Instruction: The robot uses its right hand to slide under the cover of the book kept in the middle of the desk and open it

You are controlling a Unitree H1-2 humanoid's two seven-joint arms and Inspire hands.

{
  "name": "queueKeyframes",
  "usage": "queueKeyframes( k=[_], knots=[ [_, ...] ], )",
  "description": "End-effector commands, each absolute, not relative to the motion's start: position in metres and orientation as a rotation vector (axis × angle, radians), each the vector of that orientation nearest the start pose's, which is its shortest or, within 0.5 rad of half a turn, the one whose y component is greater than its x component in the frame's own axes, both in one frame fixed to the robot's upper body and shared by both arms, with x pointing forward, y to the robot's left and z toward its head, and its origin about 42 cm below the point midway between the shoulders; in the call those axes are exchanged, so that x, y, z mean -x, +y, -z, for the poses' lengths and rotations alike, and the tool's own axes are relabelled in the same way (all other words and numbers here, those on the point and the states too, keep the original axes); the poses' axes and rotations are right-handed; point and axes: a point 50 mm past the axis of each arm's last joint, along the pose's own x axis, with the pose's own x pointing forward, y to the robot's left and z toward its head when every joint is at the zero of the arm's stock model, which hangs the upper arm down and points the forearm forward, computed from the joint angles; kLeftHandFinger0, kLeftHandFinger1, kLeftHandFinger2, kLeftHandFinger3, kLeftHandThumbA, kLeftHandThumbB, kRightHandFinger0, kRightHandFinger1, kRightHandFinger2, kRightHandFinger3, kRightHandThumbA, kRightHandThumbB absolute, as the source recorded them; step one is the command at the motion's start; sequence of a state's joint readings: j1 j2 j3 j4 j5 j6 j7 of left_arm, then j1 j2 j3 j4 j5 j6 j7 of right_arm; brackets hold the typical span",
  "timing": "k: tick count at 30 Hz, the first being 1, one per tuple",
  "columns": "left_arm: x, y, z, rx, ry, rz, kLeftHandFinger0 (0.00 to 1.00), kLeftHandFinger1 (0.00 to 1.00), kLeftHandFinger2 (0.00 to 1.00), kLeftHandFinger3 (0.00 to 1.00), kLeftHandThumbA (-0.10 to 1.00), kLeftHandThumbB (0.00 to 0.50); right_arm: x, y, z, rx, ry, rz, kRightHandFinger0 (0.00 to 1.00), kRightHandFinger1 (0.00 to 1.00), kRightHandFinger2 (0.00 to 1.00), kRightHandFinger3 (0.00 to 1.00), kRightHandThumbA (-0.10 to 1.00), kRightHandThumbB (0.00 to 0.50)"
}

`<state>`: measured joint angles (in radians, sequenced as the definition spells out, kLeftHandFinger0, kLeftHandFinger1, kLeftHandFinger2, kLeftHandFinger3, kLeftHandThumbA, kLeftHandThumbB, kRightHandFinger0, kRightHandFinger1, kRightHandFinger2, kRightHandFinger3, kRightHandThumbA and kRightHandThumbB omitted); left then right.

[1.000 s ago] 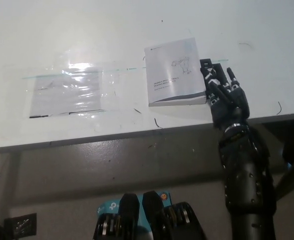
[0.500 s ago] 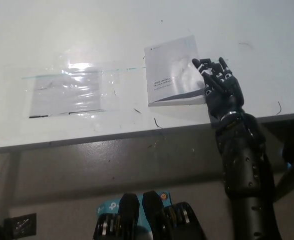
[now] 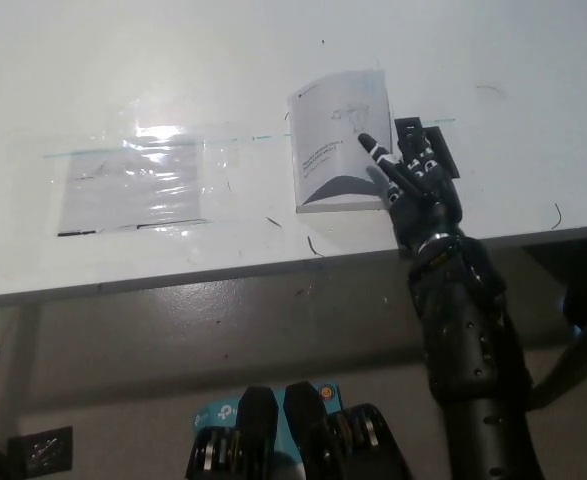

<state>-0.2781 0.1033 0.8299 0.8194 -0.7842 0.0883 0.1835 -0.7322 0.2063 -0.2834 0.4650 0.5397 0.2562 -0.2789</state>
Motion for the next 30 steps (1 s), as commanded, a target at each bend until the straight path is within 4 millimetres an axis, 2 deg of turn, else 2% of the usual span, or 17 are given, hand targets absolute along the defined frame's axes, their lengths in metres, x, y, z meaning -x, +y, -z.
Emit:
queueKeyframes(
  k=[1, 2, 3, 4, 7, 8, 10, 12, 13, 14, 16, 20, 25, 29, 30],
  knots=[
    [-0.271, 0.398, 0.036, 1.056, 0.309, -0.988, 1.0, 1.0, 1.0, 1.0, 1.0, 0.021, -0.484, -0.088, -0.231, -0.804, 0.113, -0.013, 1.0, 1.0, 1.0, 1.0, 1.0, 0.14],
    [-0.271, 0.398, 0.034, 1.064, 0.314, -1.012, 1.0, 1.0, 1.0, 1.0, 1.0, 0.014, -0.484, -0.086, -0.23, -0.803, 0.117, -0.008, 0.98, 0.99, 1.0, 1.0, 1.0, 0.141],
    [-0.27, 0.398, 0.035, 1.046, 0.314, -0.99, 1.0, 1.0, 1.0, 1.0, 1.0, 0.013, -0.488, -0.078, -0.235, -0.804, 0.118, -0.024, 0.95, 1.0, 1.0, 1.0, 1.0, 0.165],
    [-0.269, 0.399, 0.035, 1.038, 0.32, -0.991, 1.0, 1.0, 1.0, 1.0, 1.0, 0.009, -0.491, -0.075, -0.238, -0.794, 0.115, -0.022, 0.88, 0.96, 1.0, 1.0, 1.0, 0.175],
    [-0.273, 0.4, 0.03, 1.056, 0.337, -1.009, 0.99, 1.0, 1.0, 1.0, 1.0, 0.02, -0.496, -0.064, -0.25, -0.743, 0.105, -0.042, 0.82, 0.89, 0.92, 1.0, 1.0, 0.179],
    [-0.272, 0.401, 0.03, 1.052, 0.339, -1.01, 0.99, 1.0, 1.0, 1.0, 1.0, 0.021, -0.496, -0.064, -0.248, -0.745, 0.108, -0.039, 0.81, 0.89, 0.91, 1.0, 1.0, 0.18],
    [-0.27, 0.401, 0.028, 1.04, 0.339, -0.977, 1.0, 1.0, 1.0, 1.0, 1.0, 0.006, -0.499, -0.054, -0.261, -0.723, 0.097, -0.083, 0.82, 0.89, 0.91, 1.0, 1.0, 0.179],
    [-0.269, 0.401, 0.027, 1.046, 0.342, -0.962, 1.0, 1.0, 1.0, 1.0, 1.0, 0.016, -0.502, -0.046, -0.271, -0.71, 0.073, -0.115, 0.85, 0.89, 0.92, 1.0, 1.0, 0.169],
    [-0.266, 0.401, 0.028, 1.048, 0.344, -0.97, 1.0, 1.0, 1.0, 1.0, 1.0, 0.008, -0.502, -0.045, -0.27, -0.709, 0.074, -0.115, 0.86, 0.88, 0.9, 1.0, 1.0, 0.171],
    [-0.265, 0.4, 0.028, 1.051, 0.336, -0.968, 1.0, 1.0, 1.0, 1.0, 1.0, 0.003, -0.504, -0.04, -0.278, -0.703, 0.062, -0.133, 0.87, 0.87, 0.9, 1.0, 1.0, 0.168],
    [-0.262, 0.4, 0.029, 1.051, 0.341, -0.968, 1.0, 1.0, 1.0, 1.0, 1.0, 0.015, -0.504, -0.036, -0.281, -0.703, 0.058, -0.143, 0.88, 0.87, 0.91, 1.0, 1.0, 0.168],
    [-0.26, 0.4, 0.028, 1.039, 0.352, -0.967, 1.0, 1.0, 1.0, 1.0, 1.0, 0.011, -0.509, -0.026, -0.302, -0.656, 0.026, -0.17, 0.84, 0.86, 0.89, 0.96, 1.0, 0.187],
    [-0.262, 0.405, 0.032, 1.018, 0.371, -0.983, 1.0, 1.0, 1.0, 1.0, 1.0, 0.014, -0.512, -0.021, -0.313, -0.634, 0.018, -0.189, 0.85, 0.86, 0.87, 0.94, 1.0, 0.203],
    [-0.264, 0.404, 0.024, 1.004, 0.371, -0.975, 1.0, 1.0, 1.0, 1.0, 1.0, 0.0, -0.513, -0.018, -0.311, -0.578, 0.007, -0.221, 0.82, 0.85, 0.88, 0.94, 1.0, 0.194],
    [-0.265, 0.405, 0.023, 0.998, 0.371, -0.986, 1.0, 1.0, 1.0, 1.0, 1.0, 0.005, -0.512, -0.014, -0.308, -0.551, 0.011, -0.238, 0.84, 0.86, 0.89, 0.97, 1.0, 0.196]
  ],
)
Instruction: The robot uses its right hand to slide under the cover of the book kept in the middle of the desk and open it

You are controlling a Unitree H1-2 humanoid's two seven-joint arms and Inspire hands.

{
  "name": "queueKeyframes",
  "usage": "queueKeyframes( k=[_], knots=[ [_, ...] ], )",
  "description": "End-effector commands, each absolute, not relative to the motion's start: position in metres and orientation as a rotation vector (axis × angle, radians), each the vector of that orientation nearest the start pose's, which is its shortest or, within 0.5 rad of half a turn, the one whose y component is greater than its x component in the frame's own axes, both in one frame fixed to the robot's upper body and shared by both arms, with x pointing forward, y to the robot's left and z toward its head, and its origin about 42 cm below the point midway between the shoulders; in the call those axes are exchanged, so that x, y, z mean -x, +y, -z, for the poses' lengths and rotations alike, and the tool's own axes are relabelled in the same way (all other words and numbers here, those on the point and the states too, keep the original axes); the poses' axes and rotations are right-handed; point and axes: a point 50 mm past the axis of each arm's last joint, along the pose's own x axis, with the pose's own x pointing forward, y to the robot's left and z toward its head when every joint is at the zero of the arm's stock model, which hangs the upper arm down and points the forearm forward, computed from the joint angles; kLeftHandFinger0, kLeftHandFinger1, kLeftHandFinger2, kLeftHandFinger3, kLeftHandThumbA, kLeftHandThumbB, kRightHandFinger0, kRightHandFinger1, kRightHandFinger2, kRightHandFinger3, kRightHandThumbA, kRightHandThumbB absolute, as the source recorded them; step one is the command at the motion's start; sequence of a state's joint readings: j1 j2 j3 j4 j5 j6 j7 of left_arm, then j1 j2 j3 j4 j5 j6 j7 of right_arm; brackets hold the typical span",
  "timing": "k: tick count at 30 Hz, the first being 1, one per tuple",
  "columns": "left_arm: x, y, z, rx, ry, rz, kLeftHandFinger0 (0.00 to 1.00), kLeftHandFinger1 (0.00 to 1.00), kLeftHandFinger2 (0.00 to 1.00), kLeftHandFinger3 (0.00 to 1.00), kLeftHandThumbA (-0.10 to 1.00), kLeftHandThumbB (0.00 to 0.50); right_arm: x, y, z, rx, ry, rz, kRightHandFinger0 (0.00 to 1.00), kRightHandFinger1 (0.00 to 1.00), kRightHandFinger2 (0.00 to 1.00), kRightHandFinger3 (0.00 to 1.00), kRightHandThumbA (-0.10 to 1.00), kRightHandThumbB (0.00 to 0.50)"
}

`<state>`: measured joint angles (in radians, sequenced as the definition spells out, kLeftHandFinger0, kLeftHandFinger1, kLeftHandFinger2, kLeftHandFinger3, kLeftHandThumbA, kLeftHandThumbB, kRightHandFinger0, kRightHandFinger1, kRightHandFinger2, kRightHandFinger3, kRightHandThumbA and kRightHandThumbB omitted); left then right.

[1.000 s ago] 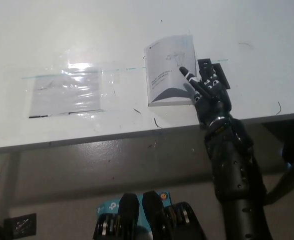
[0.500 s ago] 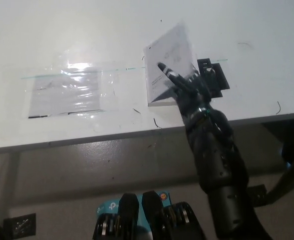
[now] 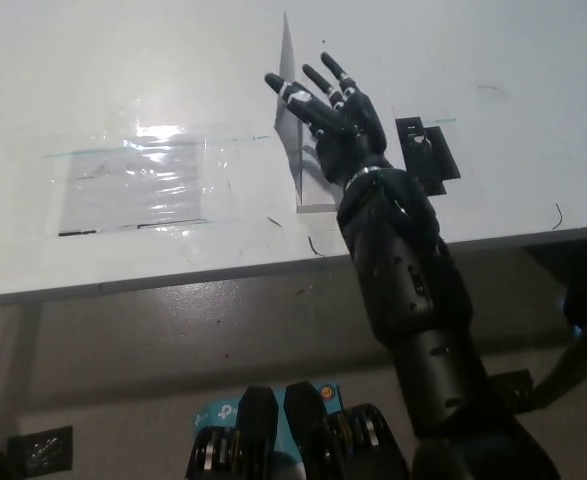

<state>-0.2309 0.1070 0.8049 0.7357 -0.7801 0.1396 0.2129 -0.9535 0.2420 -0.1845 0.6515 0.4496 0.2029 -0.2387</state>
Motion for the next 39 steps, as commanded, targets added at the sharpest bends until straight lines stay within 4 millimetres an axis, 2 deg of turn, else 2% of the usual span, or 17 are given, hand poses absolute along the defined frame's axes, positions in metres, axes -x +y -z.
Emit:
queueKeyframes(
  k=[1, 4, 8, 10, 12, 13, 14, 16, 20, 23, 25, 27, 30, 32, 35, 36, 39],
  knots=[
    [-0.264, 0.405, 0.024, 1.003, 0.366, -0.983, 1.0, 1.0, 1.0, 1.0, 1.0, 0.004, -0.512, -0.012, -0.307, -0.537, 0.012, -0.248, 0.84, 0.86, 0.89, 0.97, 1.0, 0.197],
    [-0.267, 0.409, 0.022, 0.98, 0.375, -0.969, 0.97, 1.0, 1.0, 1.0, 1.0, 0.007, -0.511, -0.005, -0.294, -0.472, 0.051, -0.257, 0.8, 0.81, 0.84, 0.93, 1.0, 0.175],
    [-0.272, 0.41, 0.02, 0.96, 0.373, -0.958, 0.99, 1.0, 1.0, 1.0, 1.0, 0.008, -0.512, -0.004, -0.274, -0.431, 0.094, -0.249, 0.82, 0.83, 0.86, 0.97, 1.0, 0.18],
    [-0.276, 0.41, 0.016, 0.96, 0.368, -0.961, 0.93, 1.0, 1.0, 1.0, 1.0, 0.025, -0.512, -0.004, -0.261, -0.42, 0.118, -0.236, 0.81, 0.83, 0.86, 0.98, 1.0, 0.184],
    [-0.277, 0.409, 0.012, 0.957, 0.37, -0.972, 0.87, 0.99, 1.0, 1.0, 1.0, 0.011, -0.511, -0.002, -0.242, -0.404, 0.169, -0.233, 0.83, 0.87, 0.91, 1.0, 1.0, 0.174],
    [-0.278, 0.41, 0.012, 0.956, 0.371, -0.972, 0.86, 0.99, 1.0, 1.0, 1.0, 0.011, -0.511, -0.002, -0.242, -0.404, 0.169, -0.232, 0.83, 0.87, 0.91, 1.0, 1.0, 0.174],
    [-0.279, 0.409, 0.011, 0.95, 0.371, -0.975, 0.91, 1.0, 1.0, 1.0, 1.0, 0.014, -0.51, -0.001, -0.235, -0.402, 0.188, -0.218, 0.83, 0.86, 0.91, 1.0, 1.0, 0.19],
    [-0.283, 0.409, 0.008, 0.956, 0.374, -0.993, 0.9, 1.0, 1.0, 1.0, 1.0, 0.009, -0.508, -0.001, -0.225, -0.389, 0.208, -0.217, 0.86, 0.87, 0.92, 1.0, 1.0, 0.19],
    [-0.284, 0.409, 0.005, 0.943, 0.38, -0.994, 0.81, 0.99, 1.0, 1.0, 1.0, 0.012, -0.505, 0.002, -0.214, -0.34, 0.219, -0.231, 0.9, 0.92, 0.96, 1.0, 1.0, 0.183],
    [-0.285, 0.408, 0.002, 0.949, 0.382, -0.98, 0.83, 1.0, 1.0, 1.0, 1.0, 0.017, -0.505, 0.003, -0.209, -0.289, 0.23, -0.226, 0.88, 0.89, 0.95, 1.0, 1.0, 0.189],
    [-0.283, 0.407, 0.002, 0.943, 0.369, -0.95, 0.9, 1.0, 1.0, 1.0, 1.0, 0.014, -0.505, 0.004, -0.203, -0.235, 0.238, -0.248, 0.88, 0.9, 0.96, 1.0, 1.0, 0.203],
    [-0.283, 0.407, -0.001, 0.95, 0.369, -0.962, 0.85, 1.0, 1.0, 1.0, 1.0, 0.02, -0.506, 0.005, -0.2, -0.184, 0.236, -0.263, 0.87, 0.89, 0.96, 1.0, 1.0, 0.202],
    [-0.283, 0.407, 0.0, 0.945, 0.367, -0.971, 0.88, 1.0, 1.0, 1.0, 1.0, 0.0, -0.507, 0.005, -0.2, -0.187, 0.243, -0.257, 0.86, 0.89, 0.96, 1.0, 1.0, 0.209],
    [-0.284, 0.408, 0.0, 0.952, 0.367, -0.98, 0.84, 1.0, 1.0, 1.0, 1.0, 0.007, -0.507, 0.006, -0.202, -0.187, 0.241, -0.266, 0.86, 0.9, 0.97, 1.0, 1.0, 0.203],
    [-0.281, 0.407, 0.005, 0.962, 0.374, -0.975, 0.88, 1.0, 1.0, 1.0, 1.0, 0.011, -0.506, 0.004, -0.2, -0.198, 0.242, -0.269, 0.87, 0.9, 0.97, 1.0, 1.0, 0.201],
    [-0.281, 0.407, 0.005, 0.954, 0.375, -0.98, 0.82, 1.0, 1.0, 1.0, 1.0, 0.005, -0.507, 0.002, -0.202, -0.209, 0.237, -0.264, 0.86, 0.9, 0.97, 1.0, 1.0, 0.2],
    [-0.28, 0.406, 0.007, 0.97, 0.377, -0.993, 0.84, 1.0, 1.0, 1.0, 1.0, 0.012, -0.508, 0.001, -0.209, -0.243, 0.224, -0.27, 0.87, 0.89, 0.97, 1.0, 1.0, 0.195]
  ],
)
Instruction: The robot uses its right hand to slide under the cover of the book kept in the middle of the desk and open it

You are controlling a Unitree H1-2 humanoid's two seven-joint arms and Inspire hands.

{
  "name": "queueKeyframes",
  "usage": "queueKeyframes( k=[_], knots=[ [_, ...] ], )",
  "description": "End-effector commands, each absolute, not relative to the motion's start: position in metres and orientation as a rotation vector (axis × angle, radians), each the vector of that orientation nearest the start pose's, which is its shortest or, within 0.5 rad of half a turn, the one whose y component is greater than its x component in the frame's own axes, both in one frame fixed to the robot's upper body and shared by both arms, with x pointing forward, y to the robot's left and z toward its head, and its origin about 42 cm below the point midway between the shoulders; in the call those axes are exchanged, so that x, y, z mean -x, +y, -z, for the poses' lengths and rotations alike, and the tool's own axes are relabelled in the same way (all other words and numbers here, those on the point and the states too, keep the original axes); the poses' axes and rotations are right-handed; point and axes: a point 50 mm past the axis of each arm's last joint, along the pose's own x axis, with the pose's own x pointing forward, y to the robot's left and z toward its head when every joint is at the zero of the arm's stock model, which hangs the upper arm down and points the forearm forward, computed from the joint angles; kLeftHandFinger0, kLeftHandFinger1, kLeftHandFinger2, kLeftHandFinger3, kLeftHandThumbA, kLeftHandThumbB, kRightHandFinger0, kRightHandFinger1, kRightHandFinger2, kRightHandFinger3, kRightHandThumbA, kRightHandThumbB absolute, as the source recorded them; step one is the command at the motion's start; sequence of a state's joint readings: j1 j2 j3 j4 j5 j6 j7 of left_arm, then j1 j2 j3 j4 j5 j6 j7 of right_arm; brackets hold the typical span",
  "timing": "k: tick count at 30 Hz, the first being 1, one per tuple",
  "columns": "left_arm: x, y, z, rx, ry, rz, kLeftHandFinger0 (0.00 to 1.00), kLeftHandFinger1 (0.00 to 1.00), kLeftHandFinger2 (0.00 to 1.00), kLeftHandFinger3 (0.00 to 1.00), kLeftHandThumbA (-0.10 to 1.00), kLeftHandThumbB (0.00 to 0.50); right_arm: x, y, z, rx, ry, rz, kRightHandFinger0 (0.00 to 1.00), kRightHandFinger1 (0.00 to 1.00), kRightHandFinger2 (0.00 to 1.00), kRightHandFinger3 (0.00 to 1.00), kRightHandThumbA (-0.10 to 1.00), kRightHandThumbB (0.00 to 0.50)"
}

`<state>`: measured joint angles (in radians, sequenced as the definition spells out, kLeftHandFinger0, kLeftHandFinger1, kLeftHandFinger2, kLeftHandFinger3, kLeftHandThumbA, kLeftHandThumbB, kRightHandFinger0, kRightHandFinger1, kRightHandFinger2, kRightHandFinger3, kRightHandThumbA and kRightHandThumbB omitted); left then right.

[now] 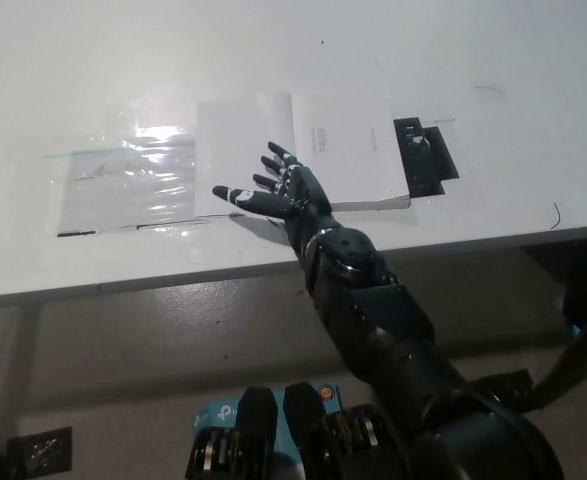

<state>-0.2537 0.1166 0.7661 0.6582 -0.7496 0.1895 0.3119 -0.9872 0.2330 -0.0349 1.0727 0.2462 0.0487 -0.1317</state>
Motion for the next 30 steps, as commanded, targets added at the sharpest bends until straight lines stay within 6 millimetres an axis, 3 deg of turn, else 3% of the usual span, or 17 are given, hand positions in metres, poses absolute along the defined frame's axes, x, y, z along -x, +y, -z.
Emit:
queueKeyframes(
  k=[1, 3, 4, 6, 7, 8, 10, 13, 16, 17, 18, 21, 25, 27, 28, 30],
  knots=[
    [-0.28, 0.408, 0.01, 0.984, 0.371, -0.986, 0.84, 1.0, 1.0, 1.0, 1.0, 0.021, -0.508, 0.0, -0.218, -0.28, 0.211, -0.264, 0.86, 0.89, 0.95, 1.0, 1.0, 0.166],
    [-0.279, 0.407, 0.012, 0.99, 0.37, -0.983, 0.86, 1.0, 1.0, 1.0, 1.0, 0.023, -0.507, -0.004, -0.229, -0.321, 0.186, -0.27, 0.87, 0.89, 0.94, 1.0, 1.0, 0.155],
    [-0.279, 0.406, 0.012, 0.981, 0.389, -1.008, 0.81, 1.0, 1.0, 1.0, 1.0, 0.025, -0.506, -0.009, -0.242, -0.39, 0.175, -0.265, 0.85, 0.86, 0.91, 1.0, 1.0, 0.173],
    [-0.276, 0.406, 0.014, 0.983, 0.391, -1.013, 0.81, 1.0, 1.0, 1.0, 1.0, 0.026, -0.505, -0.008, -0.242, -0.389, 0.181, -0.268, 0.85, 0.86, 0.91, 1.0, 1.0, 0.174],
    [-0.276, 0.406, 0.014, 0.961, 0.398, -1.01, 0.8, 1.0, 1.0, 1.0, 1.0, 0.017, -0.503, -0.015, -0.257, -0.464, 0.156, -0.275, 0.85, 0.87, 0.92, 1.0, 1.0, 0.16],
    [-0.272, 0.404, 0.017, 0.966, 0.382, -0.974, 0.92, 1.0, 1.0, 1.0, 1.0, 0.008, -0.502, -0.019, -0.265, -0.492, 0.146, -0.279, 0.84, 0.87, 0.92, 1.0, 1.0, 0.168],
    [-0.267, 0.403, 0.021, 0.946, 0.379, -0.931, 1.0, 1.0, 1.0, 1.0, 1.0, 0.029, -0.497, -0.033, -0.29, -0.618, 0.101, -0.282, 0.88, 0.88, 0.93, 1.0, 1.0, 0.18],
    [-0.269, 0.404, 0.024, 0.955, 0.388, -0.951, 0.87, 1.0, 1.0, 1.0, 1.0, 0.05, -0.491, -0.046, -0.311, -0.714, 0.073, -0.29, 0.9, 0.91, 0.94, 1.0, 1.0, 0.198],
    [-0.266, 0.404, 0.029, 0.964, 0.39, -0.95, 0.89, 1.0, 1.0, 1.0, 1.0, 0.055, -0.483, -0.063, -0.328, -0.782, 0.037, -0.284, 0.89, 0.91, 0.94, 1.0, 1.0, 0.179],
    [-0.266, 0.404, 0.029, 0.981, 0.383, -0.947, 0.97, 1.0, 1.0, 1.0, 1.0, 0.047, -0.479, -0.079, -0.335, -0.849, -0.001, -0.278, 0.93, 0.93, 0.96, 1.0, 1.0, 0.179],
    [-0.266, 0.404, 0.029, 0.983, 0.382, -0.947, 0.98, 1.0, 1.0, 1.0, 1.0, 0.045, -0.478, -0.081, -0.336, -0.858, -0.006, -0.277, 0.94, 0.93, 0.96, 1.0, 1.0, 0.179],
    [-0.266, 0.402, 0.027, 0.97, 0.384, -0.933, 1.0, 1.0, 1.0, 1.0, 1.0, 0.026, -0.472, -0.111, -0.338, -0.906, -0.063, -0.242, 0.92, 0.92, 0.96, 1.0, 1.0, 0.179],
    [-0.266, 0.399, 0.028, 0.987, 0.381, -0.94, 1.0, 1.0, 1.0, 1.0, 1.0, 0.028, -0.469, -0.141, -0.333, -0.941, -0.094, -0.195, 1.0, 0.96, 1.0, 1.0, 1.0, 0.175],
    [-0.266, 0.398, 0.028, 0.999, 0.377, -0.942, 1.0, 1.0, 1.0, 1.0, 1.0, 0.013, -0.462, -0.168, -0.322, -0.973, -0.115, -0.14, 1.0, 1.0, 1.0, 1.0, 1.0, 0.18],
    [-0.265, 0.397, 0.029, 1.002, 0.379, -0.944, 1.0, 1.0, 1.0, 1.0, 1.0, 0.011, -0.461, -0.17, -0.321, -0.976, -0.116, -0.136, 1.0, 1.0, 1.0, 1.0, 1.0, 0.179],
    [-0.266, 0.397, 0.029, 0.992, 0.386, -0.957, 1.0, 1.0, 1.0, 1.0, 1.0, 0.006, -0.452, -0.202, -0.298, -1.02, -0.113, -0.049, 1.0, 1.0, 1.0, 1.0, 1.0, 0.184]
  ],
)
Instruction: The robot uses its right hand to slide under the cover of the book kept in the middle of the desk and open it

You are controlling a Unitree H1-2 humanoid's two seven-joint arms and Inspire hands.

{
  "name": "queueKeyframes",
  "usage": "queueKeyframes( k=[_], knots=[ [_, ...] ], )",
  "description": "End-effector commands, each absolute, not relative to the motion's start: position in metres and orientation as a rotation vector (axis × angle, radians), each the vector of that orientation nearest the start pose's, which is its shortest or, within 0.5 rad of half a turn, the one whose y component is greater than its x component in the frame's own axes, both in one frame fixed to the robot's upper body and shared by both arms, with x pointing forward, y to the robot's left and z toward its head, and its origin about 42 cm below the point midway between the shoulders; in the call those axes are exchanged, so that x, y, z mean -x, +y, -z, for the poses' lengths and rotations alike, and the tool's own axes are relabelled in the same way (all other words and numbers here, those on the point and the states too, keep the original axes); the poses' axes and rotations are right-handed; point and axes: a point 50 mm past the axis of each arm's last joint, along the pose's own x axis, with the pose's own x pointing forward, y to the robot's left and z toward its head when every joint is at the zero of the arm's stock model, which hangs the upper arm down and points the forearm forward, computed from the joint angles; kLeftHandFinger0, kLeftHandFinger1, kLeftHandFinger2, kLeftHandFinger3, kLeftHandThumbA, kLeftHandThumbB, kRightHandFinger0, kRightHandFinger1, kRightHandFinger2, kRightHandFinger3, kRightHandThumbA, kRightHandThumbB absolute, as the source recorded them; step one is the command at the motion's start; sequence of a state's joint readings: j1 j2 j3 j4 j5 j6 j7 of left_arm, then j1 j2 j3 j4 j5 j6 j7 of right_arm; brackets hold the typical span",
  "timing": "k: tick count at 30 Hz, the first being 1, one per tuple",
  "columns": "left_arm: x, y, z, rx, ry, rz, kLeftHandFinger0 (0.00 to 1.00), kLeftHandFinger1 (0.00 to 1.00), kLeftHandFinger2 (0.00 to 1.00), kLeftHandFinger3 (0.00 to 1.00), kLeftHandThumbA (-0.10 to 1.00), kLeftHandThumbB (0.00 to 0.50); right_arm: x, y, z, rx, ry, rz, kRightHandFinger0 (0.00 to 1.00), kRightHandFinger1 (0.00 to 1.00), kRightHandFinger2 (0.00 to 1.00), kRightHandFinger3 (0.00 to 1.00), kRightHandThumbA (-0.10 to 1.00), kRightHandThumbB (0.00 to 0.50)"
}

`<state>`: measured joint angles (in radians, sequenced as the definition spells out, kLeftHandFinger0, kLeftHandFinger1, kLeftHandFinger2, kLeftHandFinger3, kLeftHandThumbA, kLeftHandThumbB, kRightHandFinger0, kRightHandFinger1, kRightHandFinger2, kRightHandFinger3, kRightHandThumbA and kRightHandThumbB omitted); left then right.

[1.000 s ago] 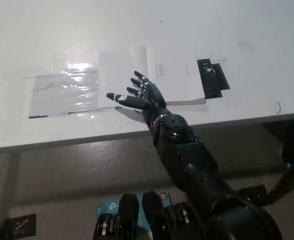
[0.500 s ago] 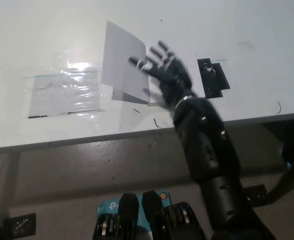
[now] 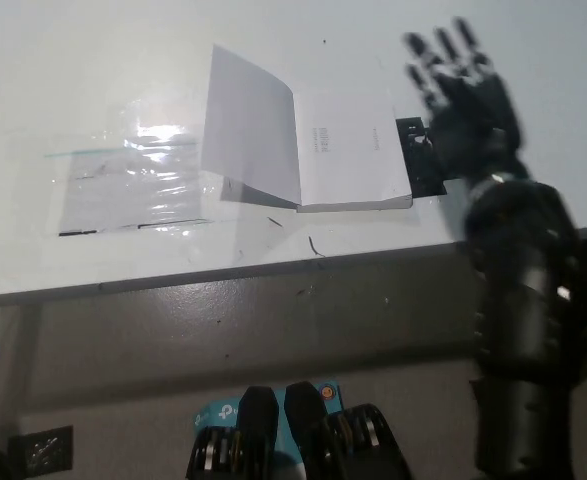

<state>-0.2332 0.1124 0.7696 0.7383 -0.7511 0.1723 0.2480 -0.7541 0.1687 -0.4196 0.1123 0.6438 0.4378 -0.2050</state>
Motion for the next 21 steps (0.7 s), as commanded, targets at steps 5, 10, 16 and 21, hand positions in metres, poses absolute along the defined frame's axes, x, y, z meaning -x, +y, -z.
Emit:
queueKeyframes(
  k=[5, 10, 16, 21],
  knots=[
    [-0.268, 0.397, 0.032, 1.002, 0.372, -0.961, 1.0, 1.0, 1.0, 1.0, 1.0, 0.012, -0.442, -0.234, -0.275, -1.058, -0.112, 0.053, 1.0, 1.0, 1.0, 1.0, 1.0, 0.213],
    [-0.268, 0.397, 0.032, 0.995, 0.37, -0.96, 1.0, 1.0, 1.0, 1.0, 1.0, 0.019, -0.425, -0.264, -0.258, -1.073, -0.132, 0.219, 1.0, 1.0, 1.0, 1.0, 1.0, 0.228],
    [-0.27, 0.398, 0.03, 1.018, 0.351, -0.956, 1.0, 1.0, 1.0, 1.0, 1.0, 0.017, -0.413, -0.297, -0.233, -1.099, -0.152, 0.341, 1.0, 1.0, 1.0, 1.0, 1.0, 0.187],
    [-0.279, 0.397, 0.025, 1.019, 0.34, -0.942, 1.0, 1.0, 1.0, 1.0, 1.0, 0.022, -0.406, -0.318, -0.208, -1.118, -0.139, 0.455, 1.0, 1.0, 1.0, 1.0, 1.0, 0.19]
  ],
)
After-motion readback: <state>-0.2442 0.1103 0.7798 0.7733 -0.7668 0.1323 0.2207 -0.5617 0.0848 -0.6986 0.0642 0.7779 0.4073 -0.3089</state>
